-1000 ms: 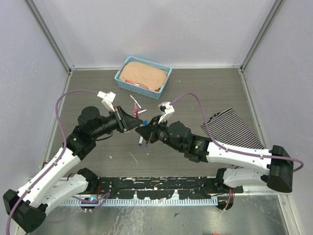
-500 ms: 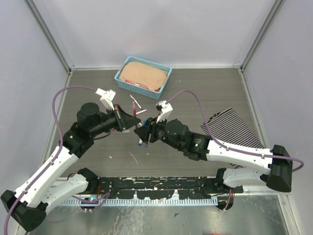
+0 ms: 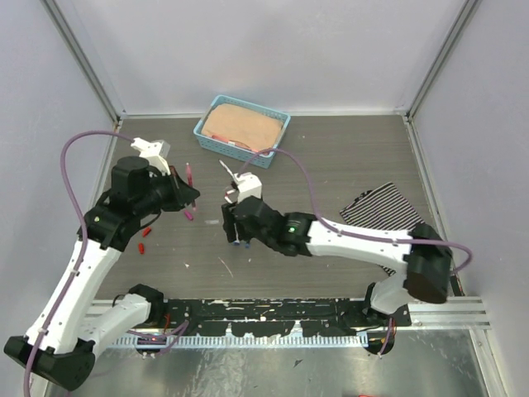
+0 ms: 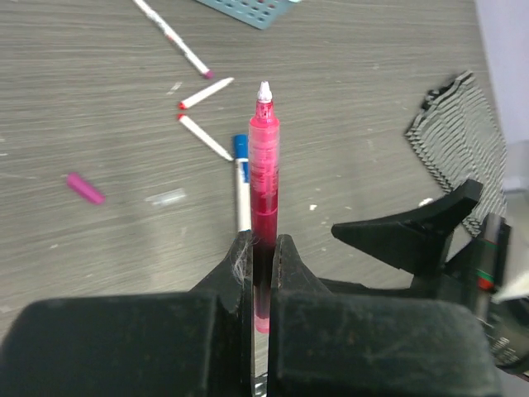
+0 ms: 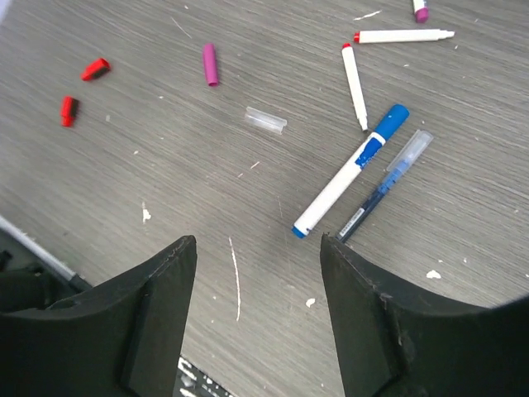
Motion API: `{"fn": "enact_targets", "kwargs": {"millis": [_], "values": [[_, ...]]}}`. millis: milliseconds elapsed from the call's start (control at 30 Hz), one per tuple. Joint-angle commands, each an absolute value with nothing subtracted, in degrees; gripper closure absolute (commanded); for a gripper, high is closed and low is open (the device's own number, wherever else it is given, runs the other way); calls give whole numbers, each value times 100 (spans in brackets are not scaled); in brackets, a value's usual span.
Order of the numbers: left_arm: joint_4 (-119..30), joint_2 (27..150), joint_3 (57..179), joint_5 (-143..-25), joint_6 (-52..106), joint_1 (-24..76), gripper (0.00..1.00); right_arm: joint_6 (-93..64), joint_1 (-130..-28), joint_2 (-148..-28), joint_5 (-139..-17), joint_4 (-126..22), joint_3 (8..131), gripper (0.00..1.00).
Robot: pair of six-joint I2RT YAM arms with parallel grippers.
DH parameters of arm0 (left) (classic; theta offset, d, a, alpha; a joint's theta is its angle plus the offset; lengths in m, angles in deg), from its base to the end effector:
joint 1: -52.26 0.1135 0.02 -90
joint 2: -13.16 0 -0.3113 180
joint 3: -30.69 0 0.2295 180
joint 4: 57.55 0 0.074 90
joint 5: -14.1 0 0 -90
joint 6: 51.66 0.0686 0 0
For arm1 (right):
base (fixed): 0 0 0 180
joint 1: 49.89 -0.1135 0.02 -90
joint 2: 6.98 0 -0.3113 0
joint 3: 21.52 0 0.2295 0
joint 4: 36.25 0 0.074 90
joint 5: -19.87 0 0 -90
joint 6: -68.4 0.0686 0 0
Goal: Insert the pens into the pen caps
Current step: Pick up the pen cap from the center of the board.
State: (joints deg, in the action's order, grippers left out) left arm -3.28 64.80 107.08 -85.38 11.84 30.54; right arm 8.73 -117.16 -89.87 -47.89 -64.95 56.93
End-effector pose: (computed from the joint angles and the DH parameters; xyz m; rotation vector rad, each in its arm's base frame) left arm 0.1431 -0.0692 0.3839 0.0142 2.1517 -0.6744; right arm 0.1497 0.2901 0.3295 -0.4637 2.1095 0.5968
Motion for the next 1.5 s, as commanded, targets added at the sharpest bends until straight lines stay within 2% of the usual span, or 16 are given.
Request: {"fn": "enact_targets", "kwargs": {"millis": [0,367,667,967,1467], "values": [[349,5994,11075,-7711,1856,3116,100,1158,-11685,-9795,-4573,-6865,6643,32],[627,5045,10729,-7270,2103,3118,100,2079,-11326,-12107,-4774,-7617,8568,27],[683,4789,10592,-7294,2216,3116,100,2331,-11226,-13120,-4550,-8306,9543,26],[699,4691,10440,-7422,2152,3116,100,2294,-11230,-13530,-4614,-8395,9943,28],[612,4632,10393,-7634,2100,3114,100,2098,-11308,-14159,-4563,-8946,10694,38]]}}
